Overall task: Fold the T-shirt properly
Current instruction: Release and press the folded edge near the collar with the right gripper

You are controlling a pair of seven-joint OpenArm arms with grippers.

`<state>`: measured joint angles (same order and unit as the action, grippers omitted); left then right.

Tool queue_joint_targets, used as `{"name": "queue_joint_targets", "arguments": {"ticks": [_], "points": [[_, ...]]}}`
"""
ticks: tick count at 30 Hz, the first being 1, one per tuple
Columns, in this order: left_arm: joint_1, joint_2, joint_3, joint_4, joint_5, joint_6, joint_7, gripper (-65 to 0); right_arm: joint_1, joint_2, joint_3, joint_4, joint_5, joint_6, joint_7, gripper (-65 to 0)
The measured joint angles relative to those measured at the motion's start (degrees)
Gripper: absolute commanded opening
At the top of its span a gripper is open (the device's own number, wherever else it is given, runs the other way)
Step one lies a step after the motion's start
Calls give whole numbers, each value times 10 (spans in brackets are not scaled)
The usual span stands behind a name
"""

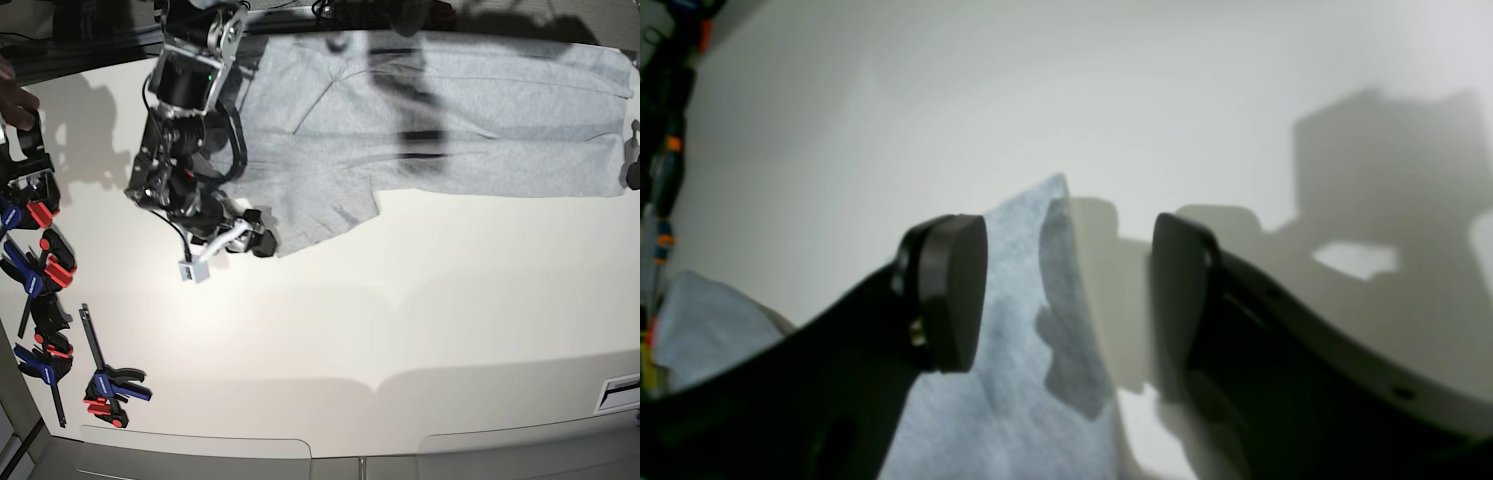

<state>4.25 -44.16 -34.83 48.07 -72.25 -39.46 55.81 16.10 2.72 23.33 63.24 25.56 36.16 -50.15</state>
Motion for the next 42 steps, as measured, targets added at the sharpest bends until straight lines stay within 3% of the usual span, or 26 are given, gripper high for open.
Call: {"name": "queue_joint_targets", "arguments": {"ticks": [5,7,9,11,12,16,19,25,28,32,42], "points": [[0,0,0,0,0,0,0,-357,23,-20,-2,-25,-31,0,-26,-301],[0,0,0,0,0,0,0,-357,23,-28,-15,-25,-33,-2,-26,-346],[0,0,0,0,0,0,0,-357,20,-29,-27,-25,-35,-4,-31,-456],[0,0,0,0,0,0,0,-357,20,-26,-32,-25,-42,-4,-35,-621],[0,0,0,0,0,0,0,-357,20,-26,-34,-25,-44,-4,-36,-650],[0,0,0,0,0,0,0,-357,22,-26,-34,-21,-9,-4,-68,-650],[0,0,0,0,0,0,-1,-357,13,-31,-34,19,67,29,-136,-650],[1,0,0,1,0,0,0,-357,-78,-85,-34,207,207,33,-237,-650],[0,0,0,1,0,0,-1,-357,-156,-116,-34,298,232,33,-244,-650],[0,0,0,0,0,0,0,-357,-254,-116,-65,368,262,33,-238,-650],[0,0,0,0,0,0,0,-357,-373,-115,-165,377,269,33,-239,-650]]}}
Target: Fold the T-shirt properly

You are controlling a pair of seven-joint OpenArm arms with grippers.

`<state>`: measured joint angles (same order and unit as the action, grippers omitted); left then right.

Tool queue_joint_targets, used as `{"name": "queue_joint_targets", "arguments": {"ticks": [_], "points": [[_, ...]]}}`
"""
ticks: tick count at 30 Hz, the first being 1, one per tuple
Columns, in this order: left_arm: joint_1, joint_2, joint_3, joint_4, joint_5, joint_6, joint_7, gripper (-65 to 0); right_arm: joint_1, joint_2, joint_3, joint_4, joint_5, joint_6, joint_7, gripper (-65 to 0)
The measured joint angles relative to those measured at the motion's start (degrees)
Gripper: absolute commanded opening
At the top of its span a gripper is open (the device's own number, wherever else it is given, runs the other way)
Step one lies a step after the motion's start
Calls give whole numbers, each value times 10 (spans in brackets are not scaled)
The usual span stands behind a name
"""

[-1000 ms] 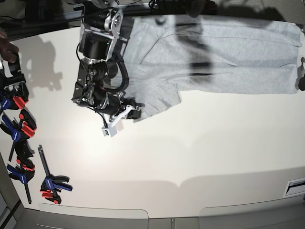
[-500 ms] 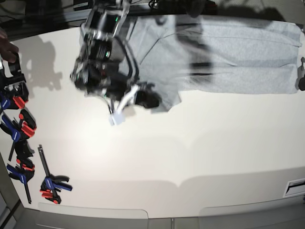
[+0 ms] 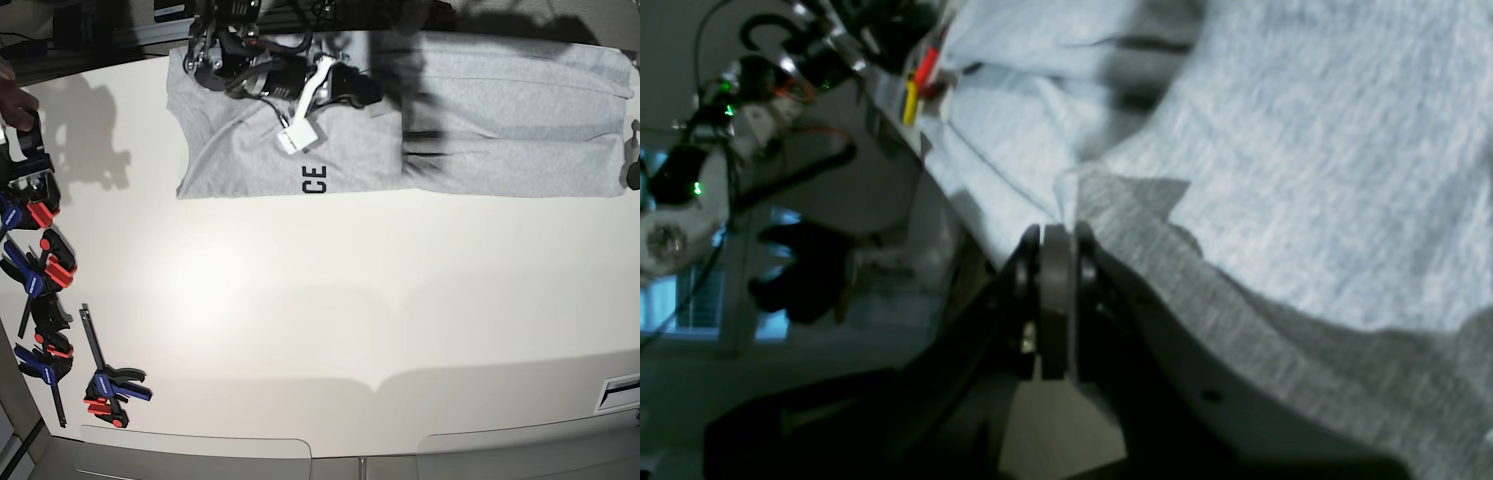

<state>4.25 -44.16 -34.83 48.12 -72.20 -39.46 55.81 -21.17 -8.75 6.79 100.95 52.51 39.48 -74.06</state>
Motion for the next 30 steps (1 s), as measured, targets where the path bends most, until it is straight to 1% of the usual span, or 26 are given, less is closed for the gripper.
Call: {"name": "queue_joint_targets", "arguments": {"ticks": [3,5,6,7,10,13,15,19,22,24,26,28,30], "points": [[0,0,0,0,0,0,0,-357,-4,0,0,0,-2,0,-7,-650],[0,0,0,0,0,0,0,-357,-2,0,0,0,-7,0,-5,-494],[0,0,0,0,0,0,0,-357,-2,0,0,0,-15,0,0,-428],[0,0,0,0,0,0,-1,-357,-3,0,0,0,-15,0,3,-394],[0,0,0,0,0,0,-5,-357,-3,0,0,0,-15,0,9,-391],[0,0,0,0,0,0,-32,-357,0,0,0,0,-13,0,12,-391],[0,0,-8,0,0,0,-33,-357,2,0,0,5,2,0,11,-391],[2,3,-58,0,0,0,-30,-357,2,0,0,53,28,0,19,-391],[18,0,-106,0,-1,0,-19,-357,2,0,1,88,26,0,22,-391],[36,0,-124,0,0,0,-13,-357,2,0,1,106,28,0,27,-391],[57,0,-128,0,0,0,8,-354,2,0,1,113,30,0,37,-391],[80,3,-127,0,1,0,12,-330,4,0,1,113,28,0,38,-391],[107,3,-127,0,0,0,10,-287,5,0,1,113,23,0,37,-391]]}}
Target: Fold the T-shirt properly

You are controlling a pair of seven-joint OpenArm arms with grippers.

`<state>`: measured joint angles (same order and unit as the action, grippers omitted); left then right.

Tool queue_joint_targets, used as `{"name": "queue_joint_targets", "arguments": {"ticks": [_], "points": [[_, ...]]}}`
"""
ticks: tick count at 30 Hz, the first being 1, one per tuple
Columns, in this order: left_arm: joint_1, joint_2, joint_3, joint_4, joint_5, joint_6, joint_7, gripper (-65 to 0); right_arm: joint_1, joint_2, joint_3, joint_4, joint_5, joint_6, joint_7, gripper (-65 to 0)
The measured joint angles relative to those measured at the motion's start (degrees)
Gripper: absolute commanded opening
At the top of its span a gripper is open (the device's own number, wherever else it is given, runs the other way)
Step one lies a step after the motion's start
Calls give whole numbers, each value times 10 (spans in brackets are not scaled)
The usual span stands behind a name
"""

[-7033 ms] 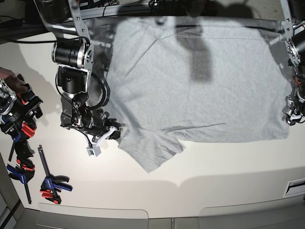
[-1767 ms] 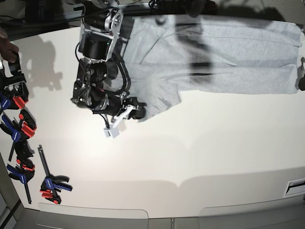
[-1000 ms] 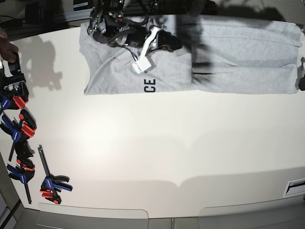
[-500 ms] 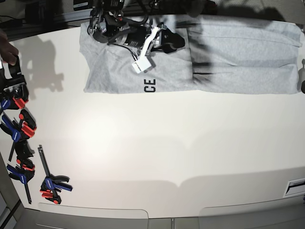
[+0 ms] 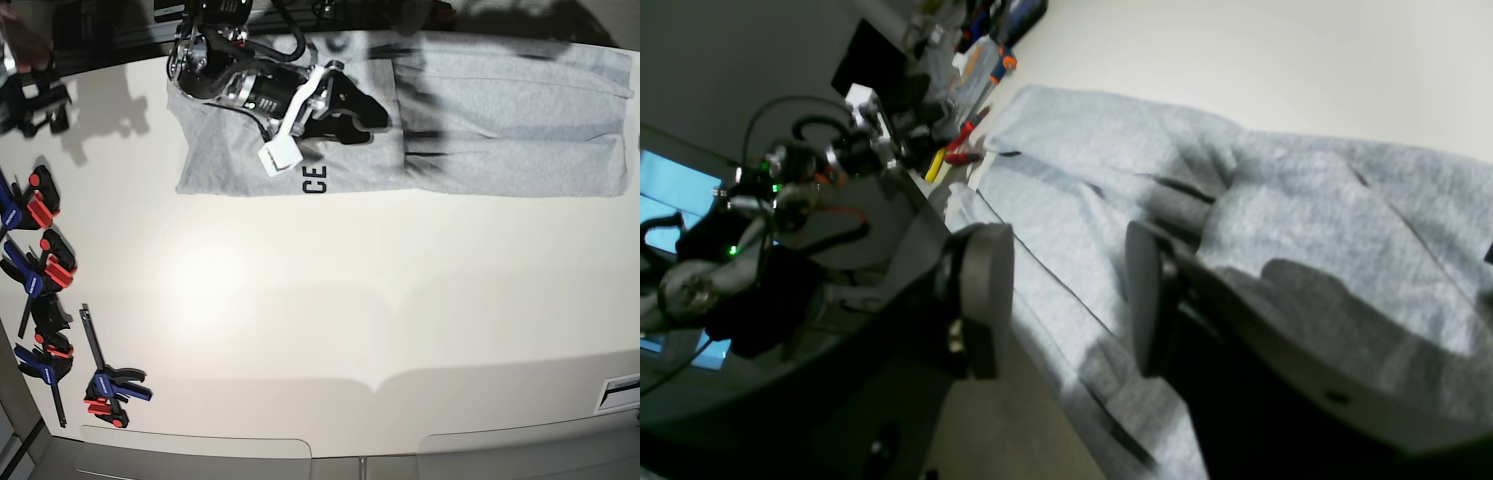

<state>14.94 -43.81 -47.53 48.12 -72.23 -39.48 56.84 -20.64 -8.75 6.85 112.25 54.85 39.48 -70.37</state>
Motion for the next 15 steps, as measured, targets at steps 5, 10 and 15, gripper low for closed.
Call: {"name": "queue_joint_targets", "arguments": {"ticks": [5,10,15], "points": [[61,2,0,0,-1,0,-26,-252,3,0,0,0,-24,0,5,-391],[79,29,-1,0,0,0,-38,-252,3,0,0,0,-24,0,9,-391],[74,67,-1,3,68,-3,-130,-252,3,0,0,0,-24,0,9,-391]]}}
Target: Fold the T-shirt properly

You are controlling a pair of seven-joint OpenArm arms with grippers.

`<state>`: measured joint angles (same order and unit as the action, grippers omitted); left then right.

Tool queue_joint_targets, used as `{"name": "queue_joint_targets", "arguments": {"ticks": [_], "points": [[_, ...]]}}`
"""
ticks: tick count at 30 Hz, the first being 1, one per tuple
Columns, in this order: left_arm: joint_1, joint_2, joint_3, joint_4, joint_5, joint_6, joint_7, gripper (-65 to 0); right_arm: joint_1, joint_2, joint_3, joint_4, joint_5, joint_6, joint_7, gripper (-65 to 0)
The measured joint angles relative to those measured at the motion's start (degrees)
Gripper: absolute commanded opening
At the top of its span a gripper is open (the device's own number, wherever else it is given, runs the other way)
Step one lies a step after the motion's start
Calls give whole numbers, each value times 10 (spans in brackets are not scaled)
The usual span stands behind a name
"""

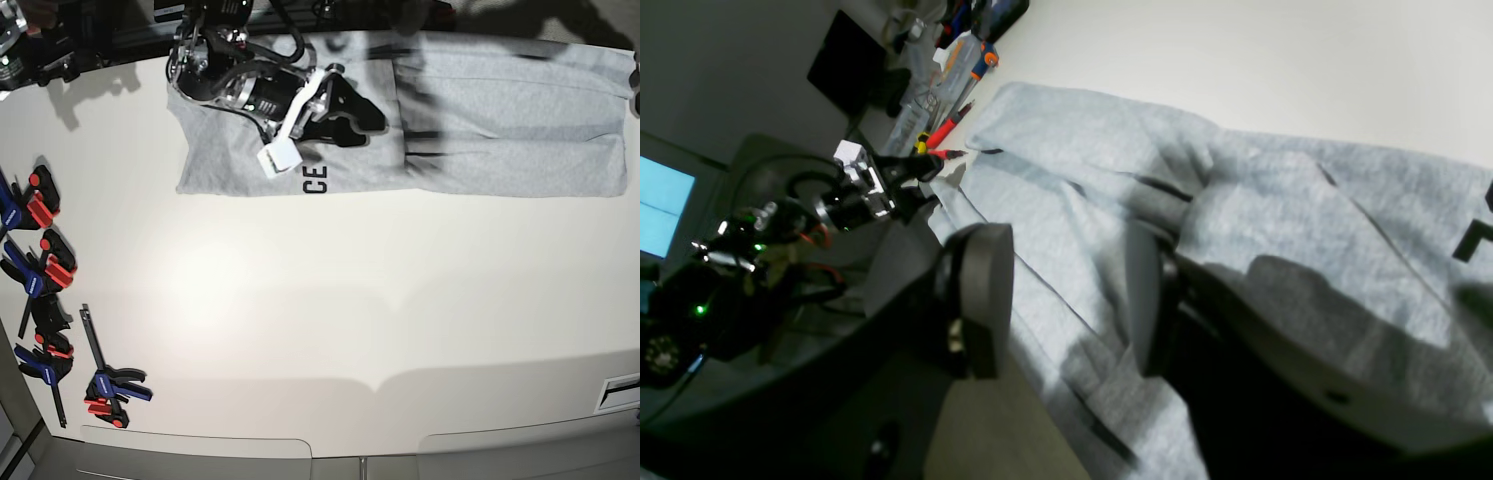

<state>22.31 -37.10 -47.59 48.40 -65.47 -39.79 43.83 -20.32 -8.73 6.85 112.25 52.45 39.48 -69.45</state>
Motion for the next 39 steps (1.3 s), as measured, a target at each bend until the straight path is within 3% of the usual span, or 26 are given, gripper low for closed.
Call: {"name": "queue_joint_targets", "arguments": {"ticks": [6,13,19,29,32,36,39], "points": [[-9,16,-1,0,17,-6,-15,-252,0,0,0,0,0,0,0,-391],[-64,19,41,1,-39,-6,64,-253,0,0,0,0,0,0,2,-391],[-66,22,97,2,-68,-9,58,-253,0,0,0,0,0,0,2,-391],[-66,52,99,6,-82,-17,50,-262,0,0,0,0,0,0,2,-391],[-66,52,99,6,-75,-17,42,-361,0,0,0,0,0,0,2,-391],[-66,50,101,6,-59,-14,27,-635,0,0,0,0,0,0,2,-391],[-66,52,102,6,-56,-14,5,-650,0,0,0,0,0,0,2,-391]]}}
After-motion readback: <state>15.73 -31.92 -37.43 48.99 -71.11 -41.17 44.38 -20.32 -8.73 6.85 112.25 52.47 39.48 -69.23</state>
